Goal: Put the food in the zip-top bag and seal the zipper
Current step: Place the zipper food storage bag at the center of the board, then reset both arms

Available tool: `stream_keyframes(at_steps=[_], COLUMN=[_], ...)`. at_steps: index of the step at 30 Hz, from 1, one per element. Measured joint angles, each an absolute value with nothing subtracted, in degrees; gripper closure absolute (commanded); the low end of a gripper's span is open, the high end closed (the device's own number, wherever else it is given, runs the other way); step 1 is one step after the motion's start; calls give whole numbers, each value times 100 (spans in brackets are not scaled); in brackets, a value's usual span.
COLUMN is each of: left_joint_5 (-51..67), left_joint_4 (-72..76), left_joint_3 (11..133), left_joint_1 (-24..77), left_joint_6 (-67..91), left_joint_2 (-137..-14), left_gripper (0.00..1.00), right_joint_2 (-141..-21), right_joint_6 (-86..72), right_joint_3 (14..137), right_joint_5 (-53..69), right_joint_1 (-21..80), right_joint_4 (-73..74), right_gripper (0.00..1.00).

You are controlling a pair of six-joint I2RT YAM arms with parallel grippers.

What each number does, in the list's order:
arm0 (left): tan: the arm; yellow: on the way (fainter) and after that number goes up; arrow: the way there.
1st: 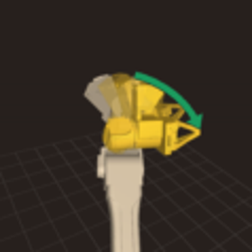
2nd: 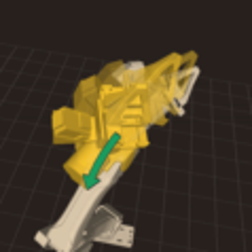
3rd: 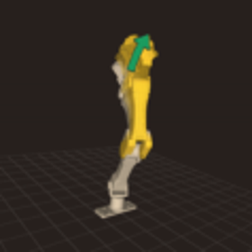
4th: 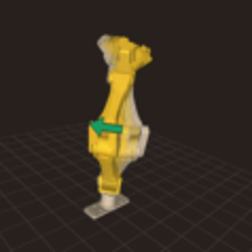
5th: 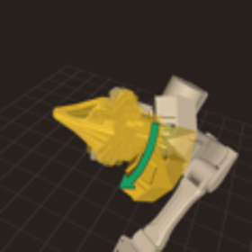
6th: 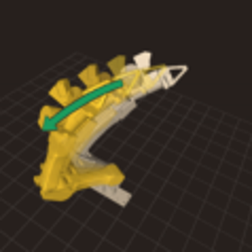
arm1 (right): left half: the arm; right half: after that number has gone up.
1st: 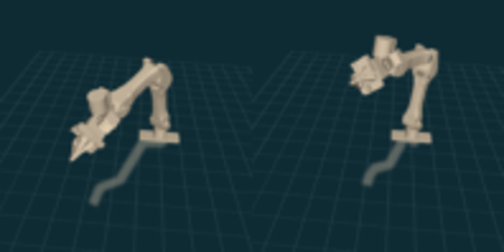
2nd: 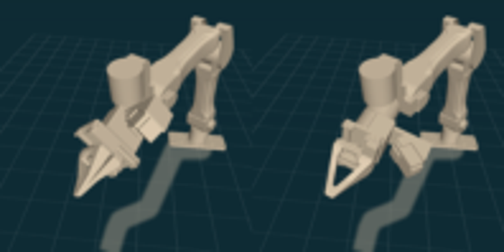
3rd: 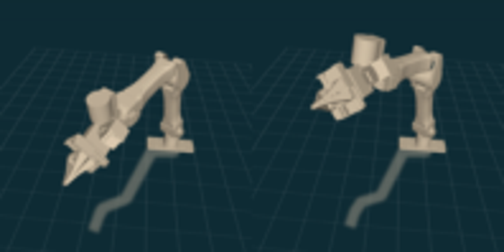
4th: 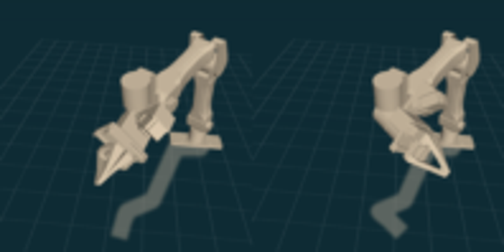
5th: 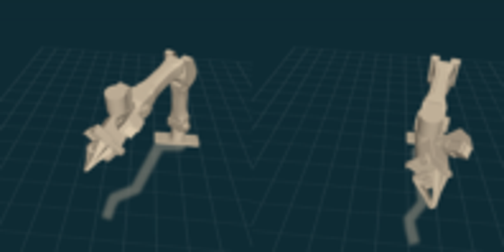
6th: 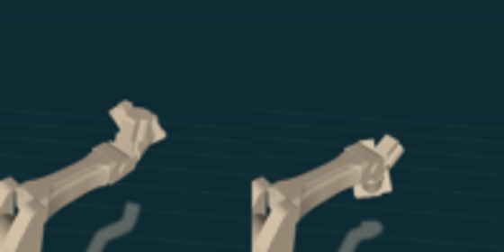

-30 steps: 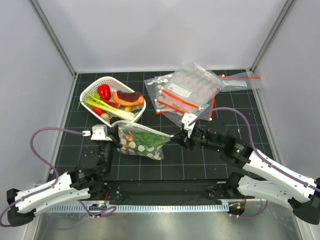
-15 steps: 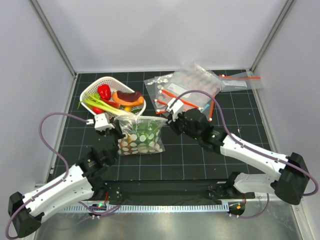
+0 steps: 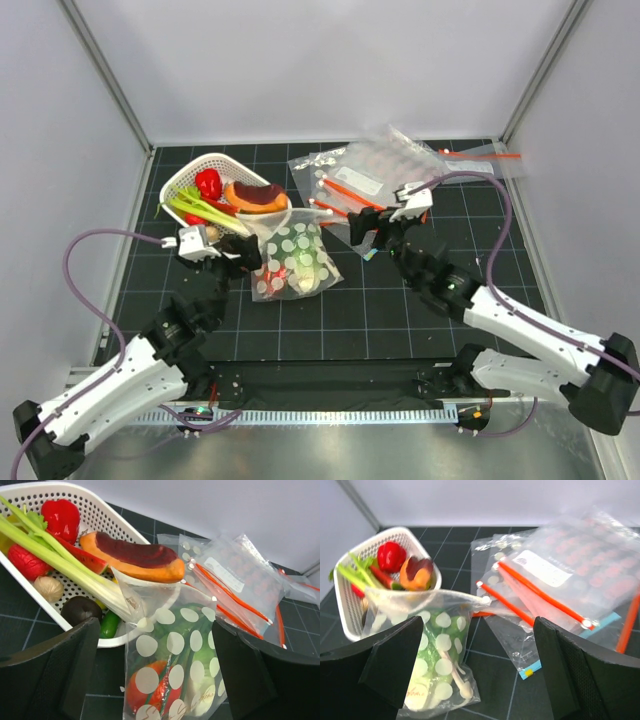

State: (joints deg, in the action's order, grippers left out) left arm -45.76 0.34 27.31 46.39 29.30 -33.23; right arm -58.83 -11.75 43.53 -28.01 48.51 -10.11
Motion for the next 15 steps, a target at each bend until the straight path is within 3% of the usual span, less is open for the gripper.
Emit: stream_keyframes(at_steps=[7,15], left_joint_5=[-4370,-4416], left_joint_4=[-285,58], left_joint_3=[2751,2005], left_joint_1=[4639,4635], left_joint_6=[2915,2921], left_joint_2=[-2231,-849], left_gripper=[0,0], right_joint_2=[-4864,-3728], right_joint_6=[-2047,-2768], right_joint_3=[4453,3721], right_joint_5=[-4226,-5387], right_joint_1=[4851,4851], right_joint_4=[-314,-504], right_gripper=[0,0])
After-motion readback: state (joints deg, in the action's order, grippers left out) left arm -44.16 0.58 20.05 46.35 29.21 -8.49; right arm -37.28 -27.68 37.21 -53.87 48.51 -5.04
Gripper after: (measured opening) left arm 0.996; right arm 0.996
